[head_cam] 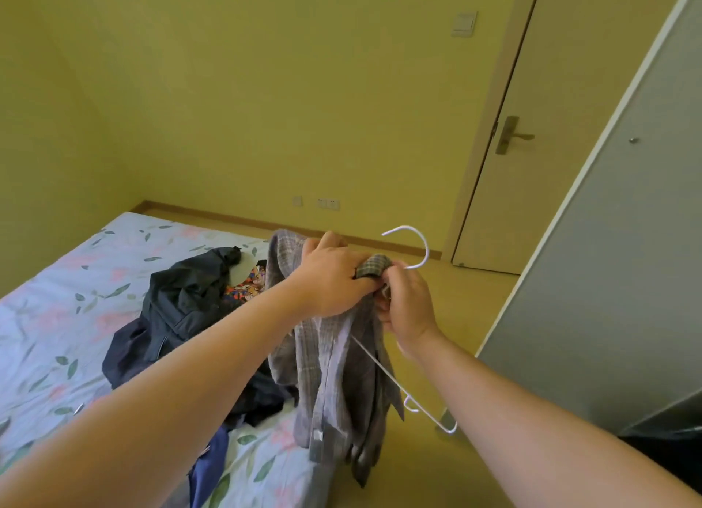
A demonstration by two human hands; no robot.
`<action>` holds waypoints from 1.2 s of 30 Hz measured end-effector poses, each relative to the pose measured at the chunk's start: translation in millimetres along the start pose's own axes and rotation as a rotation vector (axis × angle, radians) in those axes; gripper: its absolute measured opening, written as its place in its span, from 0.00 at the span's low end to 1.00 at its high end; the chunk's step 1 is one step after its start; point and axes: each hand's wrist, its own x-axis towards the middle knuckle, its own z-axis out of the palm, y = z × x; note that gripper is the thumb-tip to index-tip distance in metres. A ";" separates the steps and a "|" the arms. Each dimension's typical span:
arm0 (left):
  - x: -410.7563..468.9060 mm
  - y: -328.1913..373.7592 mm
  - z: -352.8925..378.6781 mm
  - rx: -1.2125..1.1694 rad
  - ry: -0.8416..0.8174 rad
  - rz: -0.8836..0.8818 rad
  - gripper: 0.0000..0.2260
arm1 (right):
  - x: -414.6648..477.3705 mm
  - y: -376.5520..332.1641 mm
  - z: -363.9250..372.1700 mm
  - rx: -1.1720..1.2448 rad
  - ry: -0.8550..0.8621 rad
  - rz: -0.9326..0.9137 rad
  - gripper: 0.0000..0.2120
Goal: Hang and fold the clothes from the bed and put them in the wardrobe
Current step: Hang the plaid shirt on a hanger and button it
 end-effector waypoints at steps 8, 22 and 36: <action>11.0 -6.8 16.4 -0.160 0.165 0.110 0.13 | 7.6 -4.8 -19.1 0.241 -0.063 0.149 0.15; 21.9 14.4 7.8 -0.139 0.157 0.220 0.15 | 15.1 29.3 -36.5 -0.307 -0.346 0.769 0.06; 22.6 -6.4 6.4 -0.104 0.244 0.177 0.18 | 26.8 62.3 -34.6 -0.647 -0.167 0.622 0.11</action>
